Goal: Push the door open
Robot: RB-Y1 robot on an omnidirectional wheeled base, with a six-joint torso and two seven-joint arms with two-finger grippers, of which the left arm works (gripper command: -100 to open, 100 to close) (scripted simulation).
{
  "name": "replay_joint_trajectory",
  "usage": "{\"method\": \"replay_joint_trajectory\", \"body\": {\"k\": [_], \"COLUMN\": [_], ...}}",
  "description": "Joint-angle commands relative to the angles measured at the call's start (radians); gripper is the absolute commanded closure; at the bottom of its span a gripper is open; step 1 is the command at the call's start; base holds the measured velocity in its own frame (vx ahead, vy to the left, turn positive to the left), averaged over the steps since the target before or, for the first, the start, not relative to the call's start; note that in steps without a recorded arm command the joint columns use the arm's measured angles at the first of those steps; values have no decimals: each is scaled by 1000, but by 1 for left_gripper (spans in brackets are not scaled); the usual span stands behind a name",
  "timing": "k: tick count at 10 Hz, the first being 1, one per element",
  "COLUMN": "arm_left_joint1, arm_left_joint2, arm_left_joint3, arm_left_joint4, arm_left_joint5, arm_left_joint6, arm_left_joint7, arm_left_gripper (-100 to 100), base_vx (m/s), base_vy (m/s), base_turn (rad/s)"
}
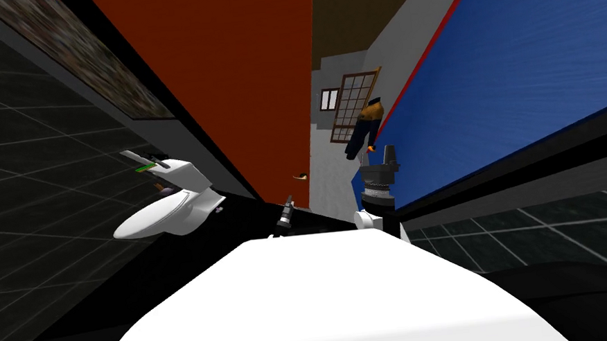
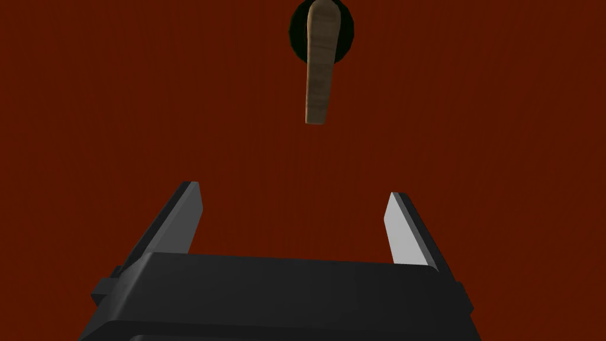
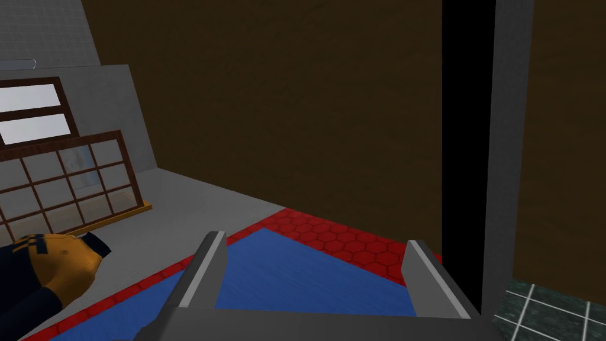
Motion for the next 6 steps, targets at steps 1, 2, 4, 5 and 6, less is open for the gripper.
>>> {"method": "replay_joint_trajectory", "body": {"k": [1,2,4,5,6], "arm_left_joint1": [-8,-6,-15,-20,-25], "arm_left_joint2": [-2,-3,-2,-2,-3], "arm_left_joint3": [-8,-5,1,4,8], "arm_left_joint4": [31,23,38,44,52], "arm_left_joint5": [-1,-1,0,1,1], "arm_left_joint6": [-9,-8,-11,-12,-14], "arm_left_joint7": [4,1,2,2,2], "arm_left_gripper": [-100,-100,-100,-100,-100], "base_vx": [74,35,141,161,184], "base_vy": [46,21,-26,-63,-73], "base_turn": [-61,-12,-25,-21,-23]}}
